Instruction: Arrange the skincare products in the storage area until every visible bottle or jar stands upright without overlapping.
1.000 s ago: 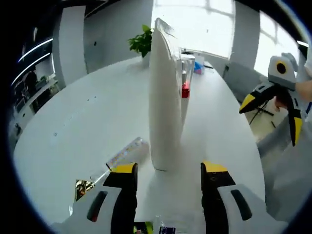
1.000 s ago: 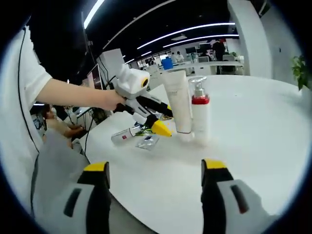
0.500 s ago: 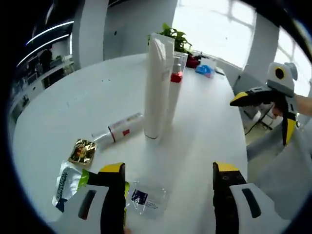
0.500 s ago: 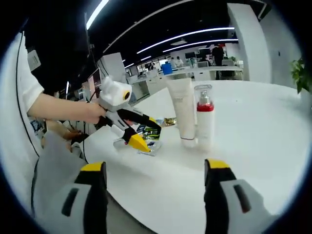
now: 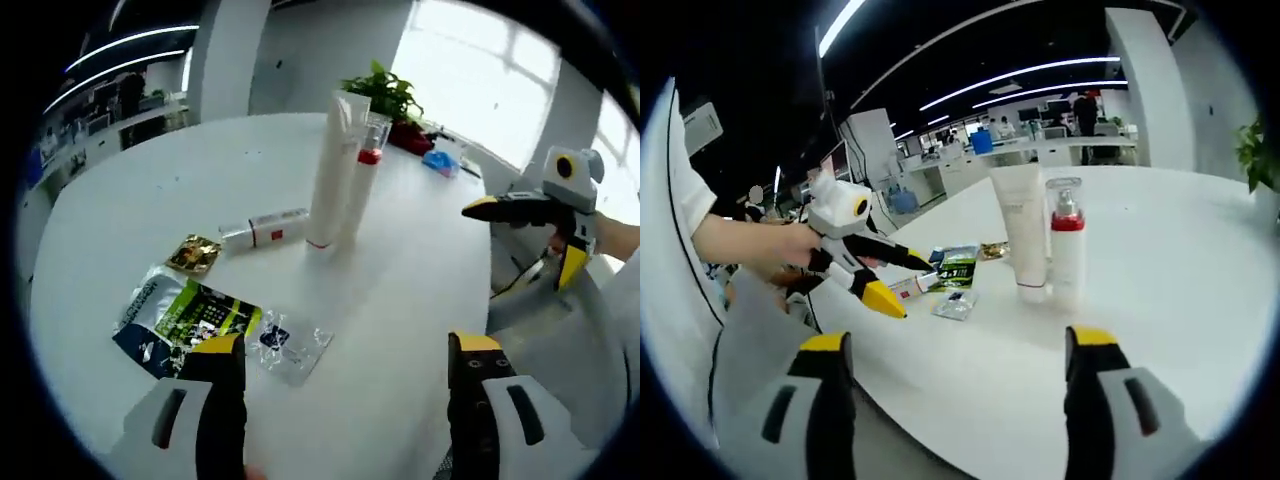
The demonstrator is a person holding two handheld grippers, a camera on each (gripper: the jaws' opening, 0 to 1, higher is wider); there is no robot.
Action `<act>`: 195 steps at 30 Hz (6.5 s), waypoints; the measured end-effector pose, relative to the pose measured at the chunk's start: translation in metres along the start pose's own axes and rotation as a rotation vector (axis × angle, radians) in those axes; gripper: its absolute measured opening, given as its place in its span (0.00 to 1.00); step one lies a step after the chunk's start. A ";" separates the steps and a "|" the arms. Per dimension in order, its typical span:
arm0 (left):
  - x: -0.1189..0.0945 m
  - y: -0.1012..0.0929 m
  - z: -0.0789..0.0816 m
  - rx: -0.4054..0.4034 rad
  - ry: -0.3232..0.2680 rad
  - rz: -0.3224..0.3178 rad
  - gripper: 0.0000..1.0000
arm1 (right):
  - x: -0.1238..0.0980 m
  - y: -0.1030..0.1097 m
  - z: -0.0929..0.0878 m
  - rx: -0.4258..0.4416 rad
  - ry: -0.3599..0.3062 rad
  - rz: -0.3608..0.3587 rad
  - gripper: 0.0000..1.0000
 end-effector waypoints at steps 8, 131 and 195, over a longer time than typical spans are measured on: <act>-0.026 -0.014 -0.006 -0.038 -0.047 0.069 0.88 | -0.005 0.007 0.003 0.000 -0.020 0.005 0.95; -0.095 -0.048 -0.058 -0.216 -0.045 0.338 0.92 | 0.171 -0.121 0.211 -0.283 0.295 0.128 0.62; -0.090 -0.038 -0.066 -0.290 -0.030 0.342 0.82 | 0.278 -0.101 0.089 -0.871 0.953 0.267 0.20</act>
Point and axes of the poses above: the point that each gripper's makers call its tool centre point, and the gripper's own axes: x roughly forward along the fingers, y roughly to its left, z roughly out of its top, the point moved 8 cm from there along -x, roughly backward along the fingers, and after that the axes turned 11 degrees about x, right-handed, at the moved point
